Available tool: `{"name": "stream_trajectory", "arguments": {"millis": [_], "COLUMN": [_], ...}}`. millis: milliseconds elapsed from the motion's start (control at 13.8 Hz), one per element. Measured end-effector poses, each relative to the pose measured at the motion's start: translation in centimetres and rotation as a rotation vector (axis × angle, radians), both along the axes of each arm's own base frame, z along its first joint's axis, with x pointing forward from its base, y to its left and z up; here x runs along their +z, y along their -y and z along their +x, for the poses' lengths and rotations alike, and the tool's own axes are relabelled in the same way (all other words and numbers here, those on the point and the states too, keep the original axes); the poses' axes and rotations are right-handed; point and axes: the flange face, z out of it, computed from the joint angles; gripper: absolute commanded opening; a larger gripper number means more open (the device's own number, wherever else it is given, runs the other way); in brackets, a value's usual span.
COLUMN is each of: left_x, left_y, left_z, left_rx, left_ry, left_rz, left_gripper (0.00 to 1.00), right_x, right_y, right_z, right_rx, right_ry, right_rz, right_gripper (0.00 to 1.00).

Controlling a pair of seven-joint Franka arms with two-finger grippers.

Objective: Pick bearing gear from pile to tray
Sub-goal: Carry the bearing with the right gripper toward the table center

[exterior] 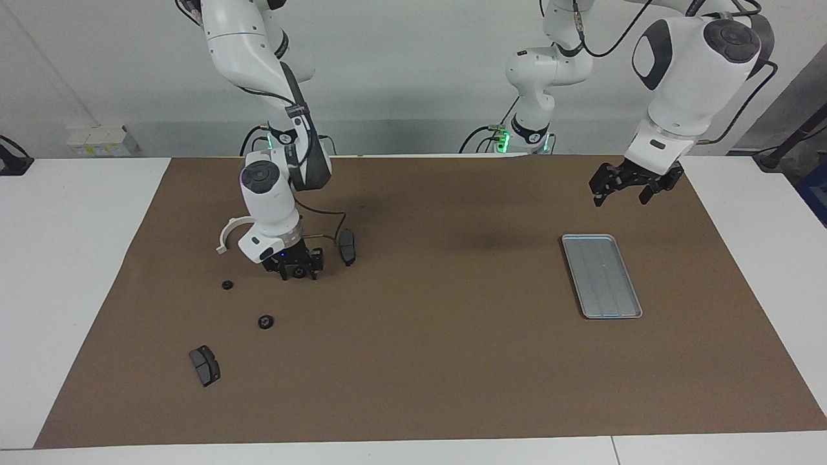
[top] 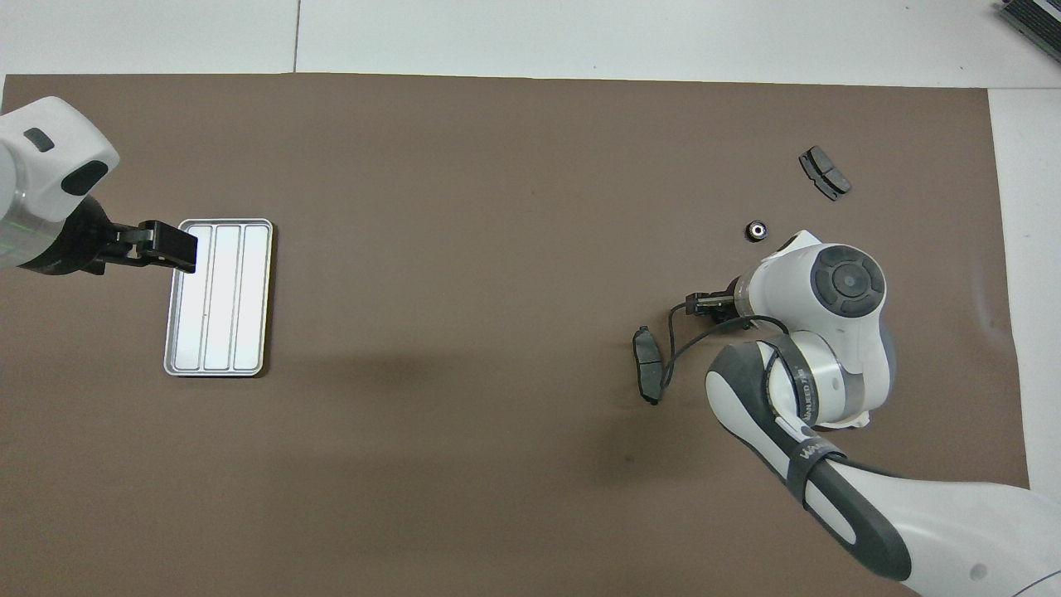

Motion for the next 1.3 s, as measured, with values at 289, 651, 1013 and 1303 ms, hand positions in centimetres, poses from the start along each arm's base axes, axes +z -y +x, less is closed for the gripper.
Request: {"name": "stream_trajectory", "arguments": {"millis": [289,651,1013,1303], "left_x": [0.0,0.0,0.0,0.0], "left_y": [0.0,0.0,0.0,0.0], "left_z": [0.0,0.0,0.0,0.0], "left_rx": [0.0,0.0,0.0,0.0], "left_ry": [0.0,0.0,0.0,0.0], "left_rz": [0.0,0.0,0.0,0.0], "left_gripper": [1.0,1.0,1.0,1.0], "right_x": [0.5,4.2,8.5,9.4], "right_y": [0.1,-0.4,-10.8,-20.7], "right_z": [-0.5,0.0,-1.2,-3.2], "right_rx": [-0.001,-0.038,-0.141,-0.215], "right_ry": [-0.036,-0.018,0.02,0.042], "right_rz": [-0.01,-0.008,0.021,0.064], "right_gripper": [0.0,0.0,0.0,0.0]}}
